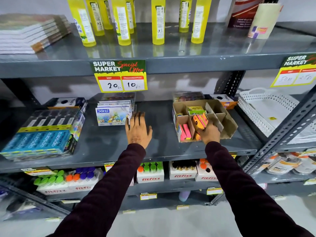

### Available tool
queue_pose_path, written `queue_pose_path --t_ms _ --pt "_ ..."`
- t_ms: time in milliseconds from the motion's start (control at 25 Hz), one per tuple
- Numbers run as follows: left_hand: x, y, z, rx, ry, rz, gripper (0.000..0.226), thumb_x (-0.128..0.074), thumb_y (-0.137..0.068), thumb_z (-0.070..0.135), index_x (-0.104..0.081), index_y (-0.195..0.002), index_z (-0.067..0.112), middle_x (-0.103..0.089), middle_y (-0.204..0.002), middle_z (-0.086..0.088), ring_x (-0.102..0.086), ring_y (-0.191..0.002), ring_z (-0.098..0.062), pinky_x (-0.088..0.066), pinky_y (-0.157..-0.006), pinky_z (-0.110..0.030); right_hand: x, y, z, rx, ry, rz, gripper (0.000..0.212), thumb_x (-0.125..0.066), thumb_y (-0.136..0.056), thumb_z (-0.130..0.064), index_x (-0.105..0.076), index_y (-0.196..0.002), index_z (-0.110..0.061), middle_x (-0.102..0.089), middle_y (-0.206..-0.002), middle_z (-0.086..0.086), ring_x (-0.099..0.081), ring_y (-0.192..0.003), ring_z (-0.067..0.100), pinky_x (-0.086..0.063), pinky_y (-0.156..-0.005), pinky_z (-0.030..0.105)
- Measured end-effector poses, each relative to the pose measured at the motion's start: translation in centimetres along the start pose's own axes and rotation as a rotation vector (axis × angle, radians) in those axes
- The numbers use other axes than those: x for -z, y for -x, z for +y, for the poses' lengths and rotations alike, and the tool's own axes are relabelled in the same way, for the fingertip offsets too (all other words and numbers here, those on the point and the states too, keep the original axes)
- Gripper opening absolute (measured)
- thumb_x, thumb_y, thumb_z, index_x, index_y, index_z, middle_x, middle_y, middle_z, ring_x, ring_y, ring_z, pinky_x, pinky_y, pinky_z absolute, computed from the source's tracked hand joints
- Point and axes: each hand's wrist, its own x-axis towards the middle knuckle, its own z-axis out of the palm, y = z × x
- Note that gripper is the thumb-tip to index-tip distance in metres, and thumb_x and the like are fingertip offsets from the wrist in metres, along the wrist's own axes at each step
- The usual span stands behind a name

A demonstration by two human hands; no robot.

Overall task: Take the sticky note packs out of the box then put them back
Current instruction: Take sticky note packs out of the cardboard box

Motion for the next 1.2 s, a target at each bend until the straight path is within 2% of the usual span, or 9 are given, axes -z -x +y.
queue_pose_path --t_ms 120,240,360,480,560,680,880,1040,1200 --pt "0.7 0.0 -1.6 0.009 0.031 0.016 0.058 -0.057 -0.084 0.029 -0.037 -0.136 0.011 -0.046 -0.142 -0.011 -0.033 -0.138 -0.026 -0.017 -0.117 -0.049 1.3 0.9 -1.7 0.057 0.11 0.196 0.057 -0.057 -0.092 -0.024 -0.036 -0.138 0.0 -0.052 -0.129 0.027 -0.056 -0.114 0.043 -0.049 -0.096 0.051" --pt "1.9 0.8 -4.6 -0.01 0.049 -0.016 0.067 -0.063 -0.08 0.026 -0.036 -0.138 0.009 -0.045 -0.144 -0.013 -0.033 -0.139 -0.028 -0.02 -0.117 -0.047 2.0 3.1 -5.1 0.234 0.057 0.364 0.059 -0.062 -0.088 -0.026 -0.041 -0.137 0.0 -0.055 -0.126 0.025 -0.062 -0.101 0.042 -0.054 -0.077 0.047" --pt "2.6 2.4 -9.1 -0.079 0.003 -0.231 0.094 -0.071 -0.073 0.028 -0.016 -0.147 0.009 -0.02 -0.158 -0.01 -0.015 -0.147 -0.023 -0.012 -0.121 -0.044 -0.2 6.4 -8.7 0.509 0.073 0.322 0.061 -0.076 -0.074 -0.02 -0.054 -0.127 0.002 -0.065 -0.102 0.022 -0.067 -0.076 0.038 -0.056 -0.054 0.038" --pt "2.8 4.2 -13.8 -0.096 -0.174 -0.554 0.117 -0.073 -0.072 0.036 0.013 -0.147 0.009 0.012 -0.16 -0.007 0.008 -0.148 -0.021 -0.001 -0.121 -0.043 -3.8 8.0 -10.2 0.655 0.293 0.263 0.058 -0.085 -0.057 -0.018 -0.069 -0.111 -0.003 -0.072 -0.084 0.013 -0.069 -0.069 0.03 -0.057 -0.053 0.03" --pt "2.8 5.2 -16.1 -0.062 -0.259 -0.702 0.127 -0.077 -0.069 0.037 0.021 -0.144 0.008 0.02 -0.159 -0.008 0.014 -0.147 -0.023 0.001 -0.121 -0.042 -5.8 7.8 -10.0 0.608 0.428 0.243 0.056 -0.085 -0.052 -0.016 -0.073 -0.107 -0.011 -0.073 -0.082 0.008 -0.07 -0.071 0.026 -0.057 -0.059 0.028" --pt "2.0 5.6 -17.9 -0.044 -0.29 -0.777 0.126 -0.078 -0.071 0.034 0.022 -0.144 0.008 0.022 -0.158 -0.006 0.013 -0.147 -0.021 0.001 -0.122 -0.04 -8.1 7.7 -9.4 0.562 0.548 0.209 0.051 -0.083 -0.057 -0.009 -0.072 -0.106 -0.018 -0.07 -0.086 0.009 -0.069 -0.078 0.028 -0.057 -0.069 0.033" --pt "0.6 5.4 -19.5 -0.081 -0.277 -0.612 0.094 -0.054 -0.085 0.001 0.016 -0.146 0.014 0.018 -0.159 -0.002 0.008 -0.148 -0.015 0.001 -0.121 -0.034 -9.4 8.0 -10.7 0.489 0.533 -0.103 0.045 -0.064 -0.082 -0.017 -0.052 -0.126 -0.016 -0.05 -0.127 0.014 -0.046 -0.121 0.033 -0.043 -0.098 0.046" --pt "-0.3 6.1 -19.7 -0.057 -0.293 -0.523 0.096 -0.053 -0.081 -0.002 0.015 -0.146 0.013 0.016 -0.16 -0.001 0.008 -0.148 -0.016 0.002 -0.121 -0.037 -7.9 6.7 -11.9 0.401 0.433 -0.067 0.044 -0.056 -0.091 -0.034 -0.054 -0.124 -0.006 -0.047 -0.134 0.016 -0.04 -0.127 0.037 -0.038 -0.105 0.045" --pt "-0.4 6.2 -19.9 0.013 -0.283 -0.499 0.095 -0.055 -0.081 0.005 0.012 -0.147 0.013 0.012 -0.161 -0.002 0.008 -0.148 -0.016 0.001 -0.122 -0.039 -6.9 5.2 -12.5 0.191 0.422 -0.23 0.06 -0.061 -0.09 -0.036 -0.042 -0.133 0.003 -0.046 -0.138 0.024 -0.042 -0.13 0.039 -0.04 -0.106 0.046"
